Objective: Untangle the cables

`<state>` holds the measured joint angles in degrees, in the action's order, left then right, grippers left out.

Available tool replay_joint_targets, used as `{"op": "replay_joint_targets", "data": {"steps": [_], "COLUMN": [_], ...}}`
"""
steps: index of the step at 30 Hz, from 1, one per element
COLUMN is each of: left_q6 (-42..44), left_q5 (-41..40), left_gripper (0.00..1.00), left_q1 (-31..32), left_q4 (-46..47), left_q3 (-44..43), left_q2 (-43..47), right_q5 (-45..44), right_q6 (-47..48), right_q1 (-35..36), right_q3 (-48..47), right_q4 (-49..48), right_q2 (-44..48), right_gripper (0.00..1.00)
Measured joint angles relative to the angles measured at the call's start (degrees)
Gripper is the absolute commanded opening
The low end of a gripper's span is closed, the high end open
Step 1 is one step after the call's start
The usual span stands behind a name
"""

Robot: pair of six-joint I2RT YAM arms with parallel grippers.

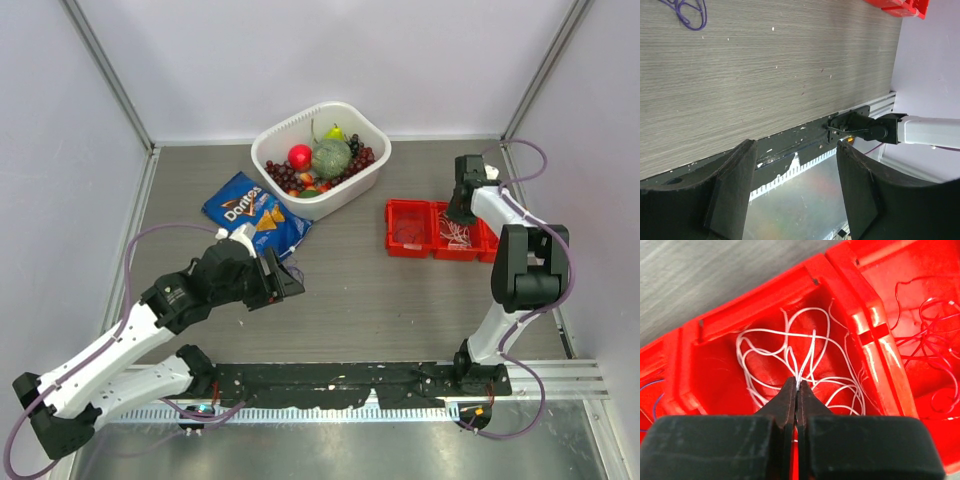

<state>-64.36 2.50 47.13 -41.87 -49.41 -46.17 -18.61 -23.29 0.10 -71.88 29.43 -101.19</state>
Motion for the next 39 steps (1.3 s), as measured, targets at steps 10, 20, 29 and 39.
{"op": "replay_joint_targets", "data": {"steps": [10,20,29,39], "left_q6": [4.59,6.32,5.81,2.58], "left_q5": [0.59,1.53,2.47,3.3], "left_gripper": [0.7,0.7,0.7,0.71], "left_q1": [-0.7,-1.14,-1.14,-1.14], "left_q4": [0.07,0.07,1.09,2.64], "left_q3": [-4.28,-4.81,-4.42,0.48], "left_q2": [-5.18,-6.54,-4.31,1.03], "right_q5": [11.78,14.19,12.57,11.34], "right_q6": [-4.09,-3.39,-1.07,0.96], "right_q1": [-3.98,-3.98,-3.98,6.58], "right_q3": [2.49,-0.59,-0.55,4.22], "right_q4": [0.15,4.22,7.54,7.85], "right_q2": [-0.46,0.66,9.14,22.6], "right_gripper": [0.01,0.35,0.43,0.52]}}
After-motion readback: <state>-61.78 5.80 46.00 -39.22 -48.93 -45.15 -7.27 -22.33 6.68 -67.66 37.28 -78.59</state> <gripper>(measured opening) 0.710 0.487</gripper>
